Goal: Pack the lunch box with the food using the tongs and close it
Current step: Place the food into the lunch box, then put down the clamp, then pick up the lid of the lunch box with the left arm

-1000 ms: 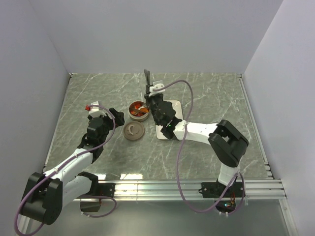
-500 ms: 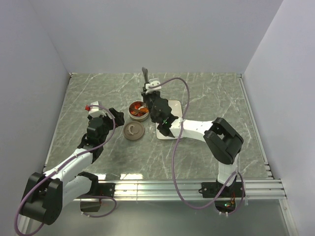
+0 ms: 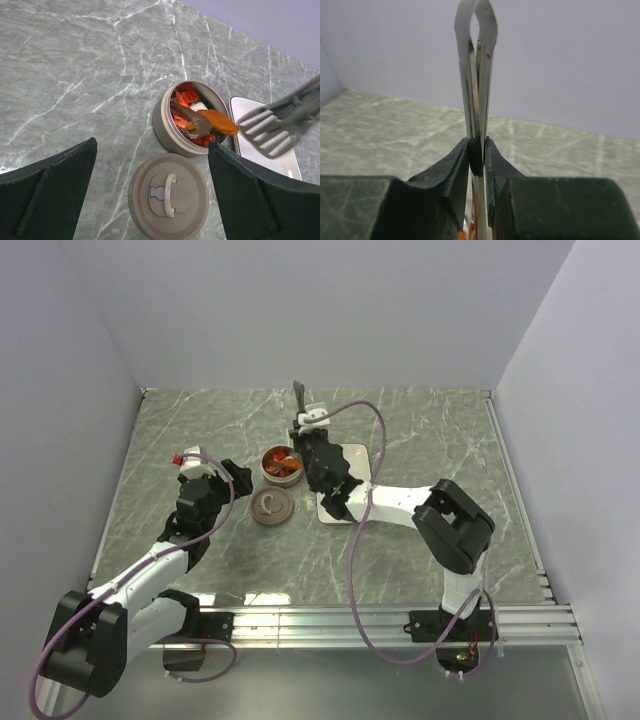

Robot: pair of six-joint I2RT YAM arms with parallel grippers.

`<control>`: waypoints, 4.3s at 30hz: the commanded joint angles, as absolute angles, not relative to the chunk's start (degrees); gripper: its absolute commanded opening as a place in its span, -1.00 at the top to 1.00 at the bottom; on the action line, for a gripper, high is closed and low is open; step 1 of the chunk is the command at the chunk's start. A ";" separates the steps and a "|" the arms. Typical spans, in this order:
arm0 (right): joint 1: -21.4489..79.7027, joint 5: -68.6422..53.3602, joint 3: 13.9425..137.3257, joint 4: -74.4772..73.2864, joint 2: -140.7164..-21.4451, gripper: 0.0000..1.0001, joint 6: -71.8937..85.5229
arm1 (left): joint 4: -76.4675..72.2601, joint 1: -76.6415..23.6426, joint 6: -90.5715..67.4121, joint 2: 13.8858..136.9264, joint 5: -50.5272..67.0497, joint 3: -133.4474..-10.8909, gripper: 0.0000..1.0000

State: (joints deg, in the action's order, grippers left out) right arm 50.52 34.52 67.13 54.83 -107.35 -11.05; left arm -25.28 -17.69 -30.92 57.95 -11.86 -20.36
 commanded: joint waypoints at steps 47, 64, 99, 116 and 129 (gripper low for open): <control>28.04 37.20 65.38 -21.27 -102.64 0.48 17.32 | -28.65 -17.40 -28.65 63.98 -10.19 -24.78 -0.99; 26.02 33.05 65.30 -20.48 -101.87 -0.31 17.66 | -27.86 -17.40 -28.56 64.86 -11.25 -25.49 -0.99; 25.66 20.22 33.05 6.06 -51.86 -0.40 18.02 | -14.94 -32.34 -33.49 70.30 -17.32 -27.68 -0.79; 25.66 19.25 31.29 6.77 -49.66 -0.38 18.19 | -14.94 -32.43 -32.69 80.06 -14.77 -31.20 -0.07; 25.66 18.99 30.41 7.03 -48.16 -0.38 18.11 | -9.60 -34.10 -33.13 81.13 -20.54 -33.83 0.99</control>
State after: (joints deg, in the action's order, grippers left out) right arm 25.89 19.16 31.35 4.75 -49.60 18.13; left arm -12.99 -32.93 -32.67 81.78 -16.38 -31.09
